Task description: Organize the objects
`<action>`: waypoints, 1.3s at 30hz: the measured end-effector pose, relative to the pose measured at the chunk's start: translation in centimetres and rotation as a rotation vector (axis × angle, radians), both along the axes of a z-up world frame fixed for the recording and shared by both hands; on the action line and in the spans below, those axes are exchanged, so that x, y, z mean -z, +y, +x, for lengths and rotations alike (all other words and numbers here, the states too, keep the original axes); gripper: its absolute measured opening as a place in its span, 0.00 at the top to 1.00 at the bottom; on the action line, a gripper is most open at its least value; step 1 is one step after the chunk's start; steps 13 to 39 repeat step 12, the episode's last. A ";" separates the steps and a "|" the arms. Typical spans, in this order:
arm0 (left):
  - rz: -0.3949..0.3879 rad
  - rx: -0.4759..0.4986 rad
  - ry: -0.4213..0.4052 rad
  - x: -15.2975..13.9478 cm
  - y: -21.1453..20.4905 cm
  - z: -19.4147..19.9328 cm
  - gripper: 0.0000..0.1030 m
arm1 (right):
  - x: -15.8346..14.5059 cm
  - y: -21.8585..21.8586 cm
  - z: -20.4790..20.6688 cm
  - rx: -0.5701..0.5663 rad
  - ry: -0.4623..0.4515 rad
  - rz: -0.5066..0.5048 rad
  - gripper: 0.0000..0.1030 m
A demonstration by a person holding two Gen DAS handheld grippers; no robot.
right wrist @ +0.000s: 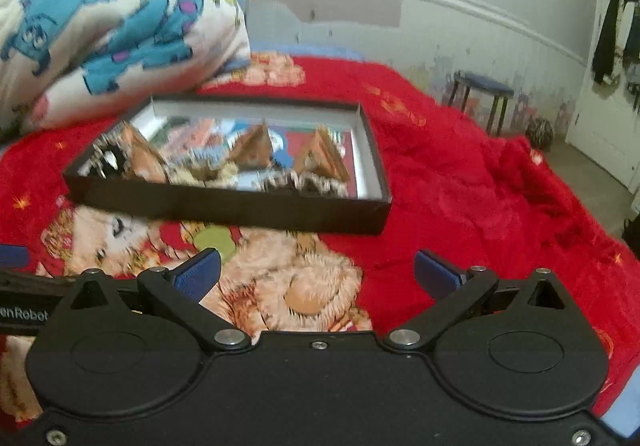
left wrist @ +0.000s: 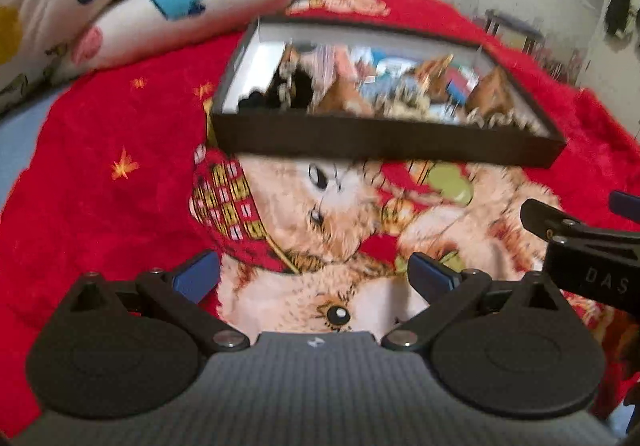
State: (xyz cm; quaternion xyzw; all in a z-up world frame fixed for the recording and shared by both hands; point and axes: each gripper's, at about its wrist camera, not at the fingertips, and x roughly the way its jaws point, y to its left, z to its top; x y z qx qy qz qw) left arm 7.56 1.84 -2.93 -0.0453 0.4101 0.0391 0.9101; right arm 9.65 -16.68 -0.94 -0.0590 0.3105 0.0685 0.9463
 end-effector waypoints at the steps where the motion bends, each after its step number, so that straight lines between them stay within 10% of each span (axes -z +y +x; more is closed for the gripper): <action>1: 0.001 -0.004 0.018 0.5 0.0 0.2 0.00 | 0.6 0.0 0.5 0.001 0.028 -0.006 0.00; 4: 0.022 -0.045 -0.040 1.6 -0.4 -0.4 0.00 | 2.8 0.3 2.1 -0.002 0.129 -0.026 0.00; 9: 0.092 -0.040 -0.144 2.6 -1.6 -1.7 0.00 | 4.6 0.1 1.9 -0.018 0.038 0.005 0.00; 39: 0.067 -0.045 -0.148 2.6 -1.2 -1.9 0.00 | 4.9 0.0 1.5 -0.020 0.019 0.003 0.00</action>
